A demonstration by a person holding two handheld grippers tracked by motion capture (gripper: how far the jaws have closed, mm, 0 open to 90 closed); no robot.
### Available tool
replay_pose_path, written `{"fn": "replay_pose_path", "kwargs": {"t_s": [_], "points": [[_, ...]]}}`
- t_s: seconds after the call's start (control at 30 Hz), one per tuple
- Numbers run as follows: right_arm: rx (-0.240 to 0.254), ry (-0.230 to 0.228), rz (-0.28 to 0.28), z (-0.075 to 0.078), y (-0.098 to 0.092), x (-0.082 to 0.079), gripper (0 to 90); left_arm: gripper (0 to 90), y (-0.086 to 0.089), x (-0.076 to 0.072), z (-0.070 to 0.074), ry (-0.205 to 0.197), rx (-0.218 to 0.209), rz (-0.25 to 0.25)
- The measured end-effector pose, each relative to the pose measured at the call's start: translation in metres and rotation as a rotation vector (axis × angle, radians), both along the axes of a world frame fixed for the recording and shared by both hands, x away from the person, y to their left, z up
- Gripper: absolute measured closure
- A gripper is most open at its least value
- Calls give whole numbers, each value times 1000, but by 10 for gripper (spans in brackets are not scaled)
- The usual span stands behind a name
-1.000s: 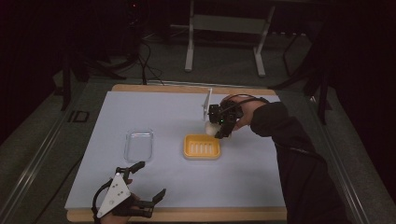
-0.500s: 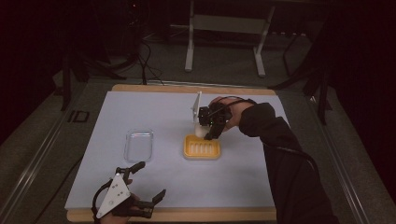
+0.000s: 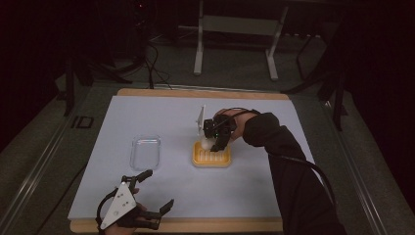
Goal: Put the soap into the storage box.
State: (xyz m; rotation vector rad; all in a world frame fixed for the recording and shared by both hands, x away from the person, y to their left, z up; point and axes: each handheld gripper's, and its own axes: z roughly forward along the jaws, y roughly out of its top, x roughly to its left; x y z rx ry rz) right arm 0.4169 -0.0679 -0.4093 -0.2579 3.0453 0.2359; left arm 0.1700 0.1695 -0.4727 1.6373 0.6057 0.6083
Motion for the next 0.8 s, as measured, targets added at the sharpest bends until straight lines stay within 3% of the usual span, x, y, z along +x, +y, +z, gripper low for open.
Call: {"fn": "replay_pose_path", "kwargs": {"t_s": [0.07,0.33,0.8], "points": [[2,14,0,-5,0,2,499,1,0,0,0,1,1,0],[-37,-2,0,-28,0,6,499,1,0,0,0,2,6,-3],[-69,39,-42,-60,4,15,498,1,-1,0,0,4,10,-11]]}}
